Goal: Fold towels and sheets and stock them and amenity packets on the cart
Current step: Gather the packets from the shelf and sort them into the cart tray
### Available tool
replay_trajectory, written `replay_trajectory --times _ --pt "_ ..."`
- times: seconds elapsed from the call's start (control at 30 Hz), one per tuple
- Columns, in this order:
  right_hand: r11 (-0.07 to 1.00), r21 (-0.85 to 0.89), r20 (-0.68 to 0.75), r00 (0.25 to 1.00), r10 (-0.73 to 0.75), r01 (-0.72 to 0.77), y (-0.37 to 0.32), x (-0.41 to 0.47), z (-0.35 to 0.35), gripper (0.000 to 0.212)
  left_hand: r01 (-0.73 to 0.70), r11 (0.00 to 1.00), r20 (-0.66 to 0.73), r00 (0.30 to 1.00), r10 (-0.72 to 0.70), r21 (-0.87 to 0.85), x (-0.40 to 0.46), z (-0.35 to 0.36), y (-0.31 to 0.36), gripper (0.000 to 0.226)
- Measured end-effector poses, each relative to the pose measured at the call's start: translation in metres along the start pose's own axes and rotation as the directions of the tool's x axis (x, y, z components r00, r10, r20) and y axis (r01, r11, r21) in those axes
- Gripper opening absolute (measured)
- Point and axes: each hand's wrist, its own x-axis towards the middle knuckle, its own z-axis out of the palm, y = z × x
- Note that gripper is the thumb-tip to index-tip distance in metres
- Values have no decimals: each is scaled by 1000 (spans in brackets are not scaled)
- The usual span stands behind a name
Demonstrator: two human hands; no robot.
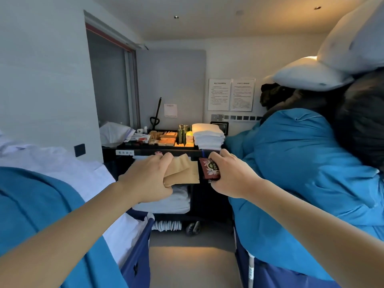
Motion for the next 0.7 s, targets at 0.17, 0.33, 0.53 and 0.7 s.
replay_trajectory --times 0.17,0.33,0.53,0.7 --pt "999 -38 4 999 33 -33 45 63 46 50 -32 998 21 999 33 -51 71 68 -35 53" --pt "996 -64 51 997 63 -60 89 149 92 51 -24 989 48 998 31 -144 148 129 -85 46" --pt "994 -63 55 995 88 -85 126 237 136 52 -23 986 78 996 36 -167 227 184 -143 51" --pt "997 -46 52 997 64 -61 152 288 165 51 -38 983 57 997 49 -182 274 214 -171 50"
